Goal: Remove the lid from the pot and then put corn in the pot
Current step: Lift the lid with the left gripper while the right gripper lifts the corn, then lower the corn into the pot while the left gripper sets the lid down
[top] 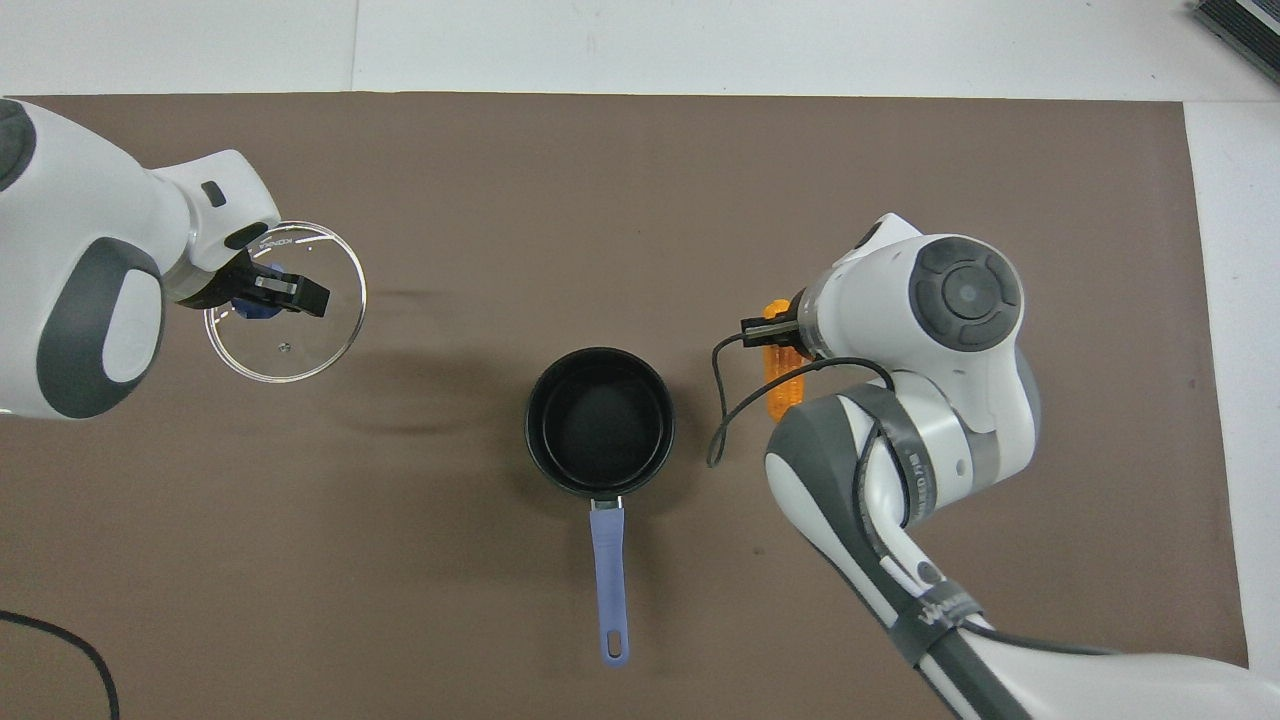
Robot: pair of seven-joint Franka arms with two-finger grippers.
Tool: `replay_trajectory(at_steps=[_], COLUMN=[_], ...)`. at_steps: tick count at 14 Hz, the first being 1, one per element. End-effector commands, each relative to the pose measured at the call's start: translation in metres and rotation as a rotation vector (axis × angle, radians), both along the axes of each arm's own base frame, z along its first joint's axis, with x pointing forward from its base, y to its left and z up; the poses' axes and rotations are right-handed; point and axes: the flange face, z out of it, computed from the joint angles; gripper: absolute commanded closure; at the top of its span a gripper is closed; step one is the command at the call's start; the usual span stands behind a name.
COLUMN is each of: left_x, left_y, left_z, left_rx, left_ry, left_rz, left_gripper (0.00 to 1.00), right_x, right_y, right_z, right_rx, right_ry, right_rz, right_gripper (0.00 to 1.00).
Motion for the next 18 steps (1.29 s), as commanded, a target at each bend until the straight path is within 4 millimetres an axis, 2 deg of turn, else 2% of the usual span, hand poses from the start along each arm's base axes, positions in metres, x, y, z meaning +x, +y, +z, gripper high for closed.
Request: replay_trajectory(at_steps=[1,3,5,6,9,12,14,16,17,18], left_x=[-0.002,-0.005,-0.008,-0.011,-0.023,-0.039,-0.049,-0.056,-0.058,-0.057], left_y=[0.032,0.069,0.106,0.119,0.144,0.174,0.175,0.176,0.175,0.175], left_z=[0.003,-0.008,-0.024,-0.035,-0.065,-0.103,-0.124,-0.141,-0.147,-0.145], left_rx=[0.012,0.014,0.015,0.014,0.012,0.012,0.015,0.012,0.013,0.013], left_ry=[0.003,0.024,0.014,0.02,0.03,0.031,0.008,0.02,0.015,0.014], left_rz=[-0.047,-0.058,-0.088,-0.087,-0.061,-0.076,-0.078,-0.077,-0.072,-0.067], left_gripper=[1.0,1.0,1.0,1.0,1.0,1.0,1.0,1.0,0.7,0.01], right_x=[-0.006,-0.019,-0.037,-0.043,-0.034,-0.037,-0.033,-0.031,-0.036,-0.039], right_y=[0.041,0.077,0.105,0.113,0.137,0.152,0.155,0.166,0.175,0.18], right_z=[0.027,0.038,0.037,0.036,0.022,-0.004,-0.027,-0.034,-0.035,-0.034], right_rx=[0.014,0.041,0.042,0.04,0.049,0.037,0.025,0.066,0.077,0.085], right_ry=[0.008,0.013,0.034,0.044,0.057,0.082,0.101,0.122,0.124,0.115], right_rz=[-0.047,-0.053,-0.06,-0.07,-0.107,-0.096,-0.101,-0.135,-0.138,-0.134], right_gripper=[1.0,1.0,1.0,1.0,1.0,1.0,1.0,0.98,0.96,0.93])
